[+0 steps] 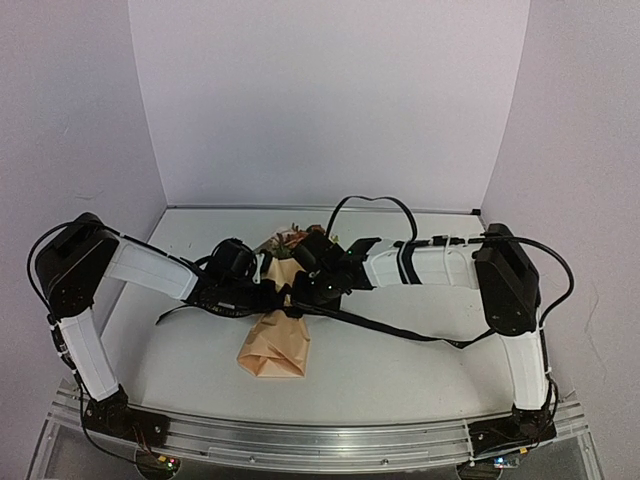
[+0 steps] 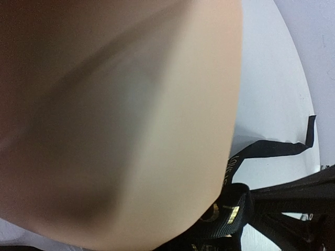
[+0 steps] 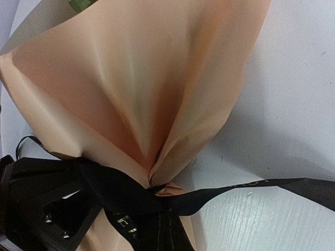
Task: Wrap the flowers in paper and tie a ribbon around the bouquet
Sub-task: Cross the half-tied ribbon over the folded bouquet.
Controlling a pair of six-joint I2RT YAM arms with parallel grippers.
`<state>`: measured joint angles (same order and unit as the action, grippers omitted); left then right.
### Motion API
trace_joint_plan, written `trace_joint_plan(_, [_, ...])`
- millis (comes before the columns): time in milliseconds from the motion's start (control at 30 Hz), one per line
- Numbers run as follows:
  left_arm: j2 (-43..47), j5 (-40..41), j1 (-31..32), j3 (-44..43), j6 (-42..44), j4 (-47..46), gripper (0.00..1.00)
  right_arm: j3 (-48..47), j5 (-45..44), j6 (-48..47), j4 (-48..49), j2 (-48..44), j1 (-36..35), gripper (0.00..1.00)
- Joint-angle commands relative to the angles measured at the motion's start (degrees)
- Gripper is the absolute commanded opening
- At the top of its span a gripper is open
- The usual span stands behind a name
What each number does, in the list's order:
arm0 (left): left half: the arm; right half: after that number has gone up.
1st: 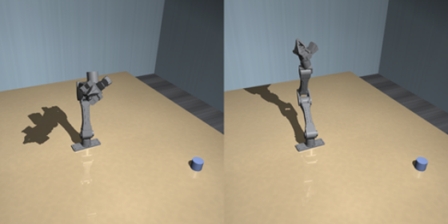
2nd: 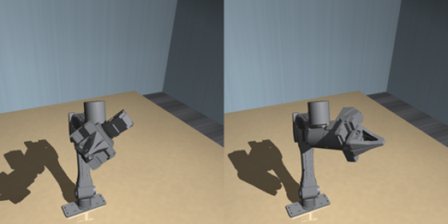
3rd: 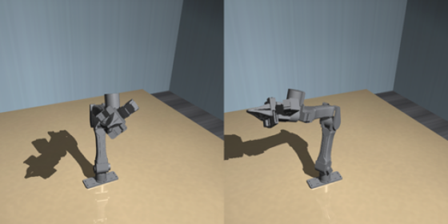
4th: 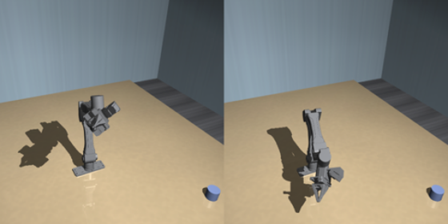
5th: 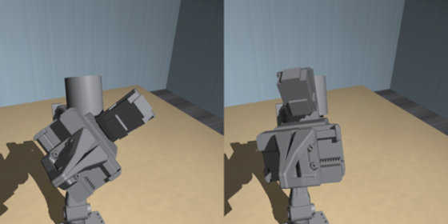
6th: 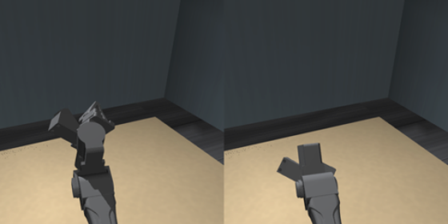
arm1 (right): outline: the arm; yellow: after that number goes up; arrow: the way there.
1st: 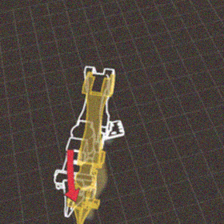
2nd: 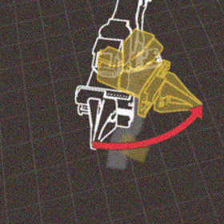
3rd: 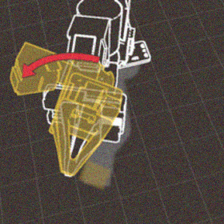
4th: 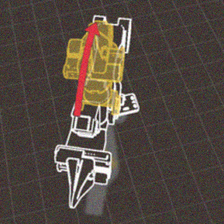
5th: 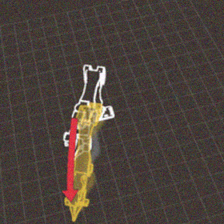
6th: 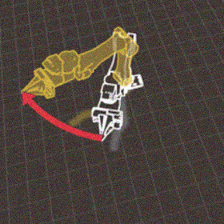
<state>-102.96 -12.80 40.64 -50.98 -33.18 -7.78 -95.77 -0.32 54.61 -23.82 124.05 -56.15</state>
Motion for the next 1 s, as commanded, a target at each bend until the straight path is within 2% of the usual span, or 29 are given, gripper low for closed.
trace_joint_plan(0, [1.69, -4.12, -0.39, 0.68, -0.81, -1.10, 0.06, 0.05, 0.33, -0.26, 0.18, -2.99, 0.94, 0.00])
trace_joint_plan(300, [8.50, -5.62, 3.51, 4.29, 0.36, 0.46, 0.07, 1.49, -2.03, -0.68, 0.01, -12.42, 1.22, 0.00])
trace_joint_plan(367, [10.19, -5.35, 3.99, 5.26, -0.33, 0.92, 0.13, 2.08, -1.63, -0.15, 0.01, -13.33, 1.22, 0.00])
trace_joint_plan(500, [15.00, -1.18, 3.73, 4.26, -0.10, 3.53, 0.34, 2.90, -1.40, 0.12, 0.01, -12.70, 1.25, 0.00])
trace_joint_plan(633, [16.49, -0.43, 2.61, 0.62, 0.46, 5.99, 0.41, 2.41, -0.14, 0.30, 0.01, -10.73, 1.26, 0.00])
trace_joint_plan(800, [14.69, -2.41, 1.06, -3.79, 1.09, 6.97, 0.38, 1.86, -0.12, 0.32, 0.03, -9.83, 1.37, 0.00])
trace_joint_plan(967, [11.54, -5.82, -2.15, -6.12, -0.74, 4.43, 0.22, 2.59, -0.21, 0.30, -0.15, -10.24, 1.31, 0.00])
